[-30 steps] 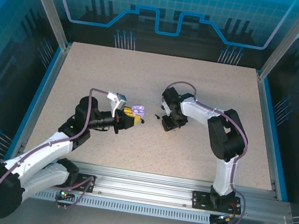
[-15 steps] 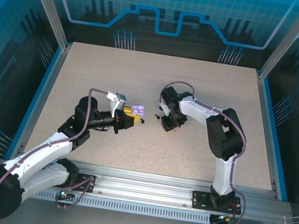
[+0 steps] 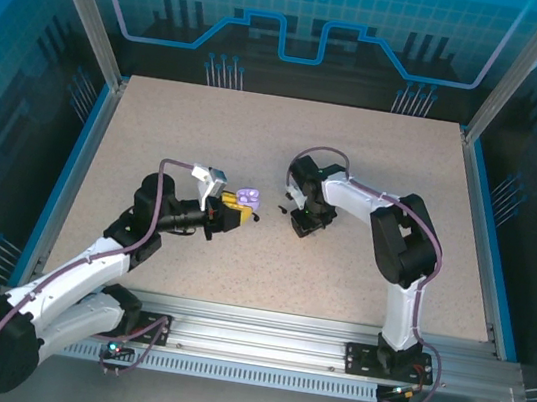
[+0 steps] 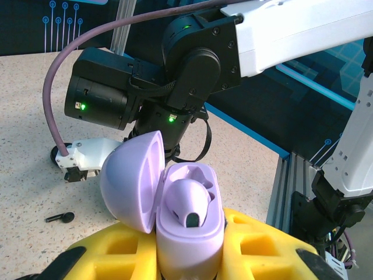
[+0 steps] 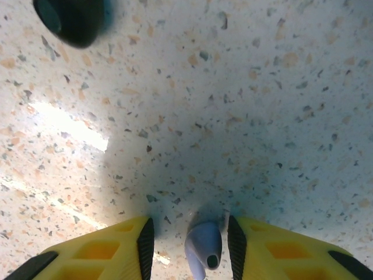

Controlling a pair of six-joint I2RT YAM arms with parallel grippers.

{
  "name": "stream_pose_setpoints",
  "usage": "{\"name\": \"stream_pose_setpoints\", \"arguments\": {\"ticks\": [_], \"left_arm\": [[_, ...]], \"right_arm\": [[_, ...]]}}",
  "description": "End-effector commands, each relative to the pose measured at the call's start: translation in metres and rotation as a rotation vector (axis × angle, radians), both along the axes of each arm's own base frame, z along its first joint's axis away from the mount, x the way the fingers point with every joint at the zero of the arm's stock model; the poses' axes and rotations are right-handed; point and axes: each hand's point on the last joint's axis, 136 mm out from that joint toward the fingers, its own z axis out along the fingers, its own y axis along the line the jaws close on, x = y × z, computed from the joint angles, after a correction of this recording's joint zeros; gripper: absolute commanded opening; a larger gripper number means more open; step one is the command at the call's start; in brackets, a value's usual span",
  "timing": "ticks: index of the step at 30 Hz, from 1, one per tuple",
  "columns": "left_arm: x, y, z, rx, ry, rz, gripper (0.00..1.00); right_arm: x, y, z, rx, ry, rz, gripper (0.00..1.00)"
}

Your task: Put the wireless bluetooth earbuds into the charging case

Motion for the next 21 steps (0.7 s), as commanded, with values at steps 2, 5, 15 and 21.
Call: {"name": "stream_pose_setpoints", "arguments": {"ticks": [2,5,15,21], "left_arm": [[0.002,0.004,-0.001,0.007,-0.013,0.019,0.07],[0.002,0.004,0.0,0.005,-0.013,0.018,0.07],[0.002,0.004,-0.001,0.007,-0.01,0.019,0.07],[0.001,0.004,-0.002,0.008,-0.01,0.018,0.07]], "right_arm": [[-0.008,-0.009,0.002,-0.04,0.037,0.007,0.42],[-0.007,-0.008,0.002,-0.025,0.039,0.004,0.42],[-0.001,-0.006,-0.014,-0.028,0.044,-0.032,0.37],[-0.001,-0.011,-0.016,-0.046,0.038,-0.053,0.29]]}}
